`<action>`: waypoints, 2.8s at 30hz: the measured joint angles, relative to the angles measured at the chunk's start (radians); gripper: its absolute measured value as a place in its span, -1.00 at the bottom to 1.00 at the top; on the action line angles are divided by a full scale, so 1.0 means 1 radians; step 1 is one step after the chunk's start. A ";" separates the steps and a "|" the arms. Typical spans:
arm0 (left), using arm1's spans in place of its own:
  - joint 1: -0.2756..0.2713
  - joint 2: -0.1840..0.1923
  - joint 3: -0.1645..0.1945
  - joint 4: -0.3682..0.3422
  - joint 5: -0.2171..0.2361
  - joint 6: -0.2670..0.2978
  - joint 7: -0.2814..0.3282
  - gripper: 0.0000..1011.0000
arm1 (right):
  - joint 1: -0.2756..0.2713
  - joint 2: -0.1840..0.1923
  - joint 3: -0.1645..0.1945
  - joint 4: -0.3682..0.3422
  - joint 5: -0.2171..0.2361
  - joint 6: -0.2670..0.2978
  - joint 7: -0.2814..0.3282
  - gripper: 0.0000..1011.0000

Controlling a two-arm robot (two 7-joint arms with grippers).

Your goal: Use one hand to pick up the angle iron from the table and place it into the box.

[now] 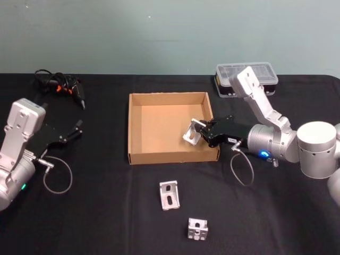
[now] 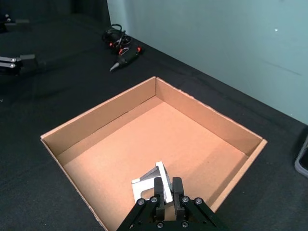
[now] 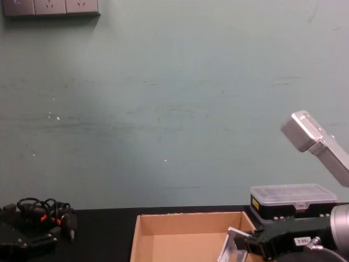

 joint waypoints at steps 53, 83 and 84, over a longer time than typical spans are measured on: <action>0.000 0.000 0.000 0.000 0.000 0.000 0.000 1.00 | -0.271 0.425 0.008 -0.749 0.147 0.268 0.197 0.98; 0.000 0.000 0.000 0.000 0.000 0.000 0.000 1.00 | -0.159 0.429 -0.211 -0.650 0.076 0.305 0.253 0.98; 0.000 0.000 0.000 0.000 0.000 0.000 0.000 1.00 | -0.157 0.428 -0.215 -0.649 0.076 0.305 0.253 0.98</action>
